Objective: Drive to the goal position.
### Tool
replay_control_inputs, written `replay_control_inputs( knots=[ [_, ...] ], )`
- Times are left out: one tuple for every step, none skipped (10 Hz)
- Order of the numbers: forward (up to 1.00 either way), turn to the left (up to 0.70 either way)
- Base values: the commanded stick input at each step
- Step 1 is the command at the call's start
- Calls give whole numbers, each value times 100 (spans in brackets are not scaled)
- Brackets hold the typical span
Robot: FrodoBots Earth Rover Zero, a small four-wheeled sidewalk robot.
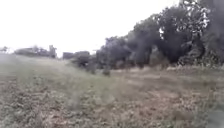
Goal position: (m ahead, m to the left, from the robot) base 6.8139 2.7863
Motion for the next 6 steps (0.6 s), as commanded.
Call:
replay_control_inputs(
  knots=[
    [70, 0],
    [70, 0],
    [70, 0],
    [70, 0],
    [70, 0],
    [70, 0]
  ],
)
